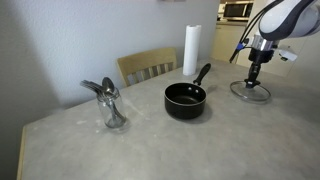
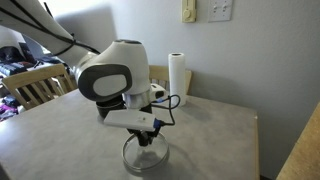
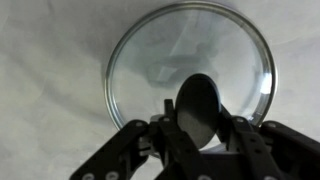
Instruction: Remove the lid from the top of the pot
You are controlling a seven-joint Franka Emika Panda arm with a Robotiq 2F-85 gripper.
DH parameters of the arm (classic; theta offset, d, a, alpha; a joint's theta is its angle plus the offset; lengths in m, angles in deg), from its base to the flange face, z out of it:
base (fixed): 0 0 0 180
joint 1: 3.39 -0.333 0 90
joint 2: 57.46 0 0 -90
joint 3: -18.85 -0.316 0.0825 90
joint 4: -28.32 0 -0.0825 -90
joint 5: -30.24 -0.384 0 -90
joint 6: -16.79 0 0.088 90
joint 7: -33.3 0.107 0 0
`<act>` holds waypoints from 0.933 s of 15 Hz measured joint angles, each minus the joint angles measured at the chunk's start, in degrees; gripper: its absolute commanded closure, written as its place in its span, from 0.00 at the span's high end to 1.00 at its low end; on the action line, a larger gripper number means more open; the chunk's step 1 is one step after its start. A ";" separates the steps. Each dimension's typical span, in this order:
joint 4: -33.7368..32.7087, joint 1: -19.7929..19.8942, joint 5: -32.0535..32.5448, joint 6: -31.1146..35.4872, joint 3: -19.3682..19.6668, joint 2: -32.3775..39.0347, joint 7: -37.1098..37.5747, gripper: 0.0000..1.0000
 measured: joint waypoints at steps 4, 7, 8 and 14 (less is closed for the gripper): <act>-1.03 0.01 3.79 1.49 0.51 1.63 2.22 0.14; -1.21 0.01 5.31 1.50 0.60 1.67 3.52 0.65; -1.24 0.02 5.61 1.50 0.60 1.67 3.87 0.71; -1.51 0.39 5.80 1.50 0.61 1.36 4.67 1.00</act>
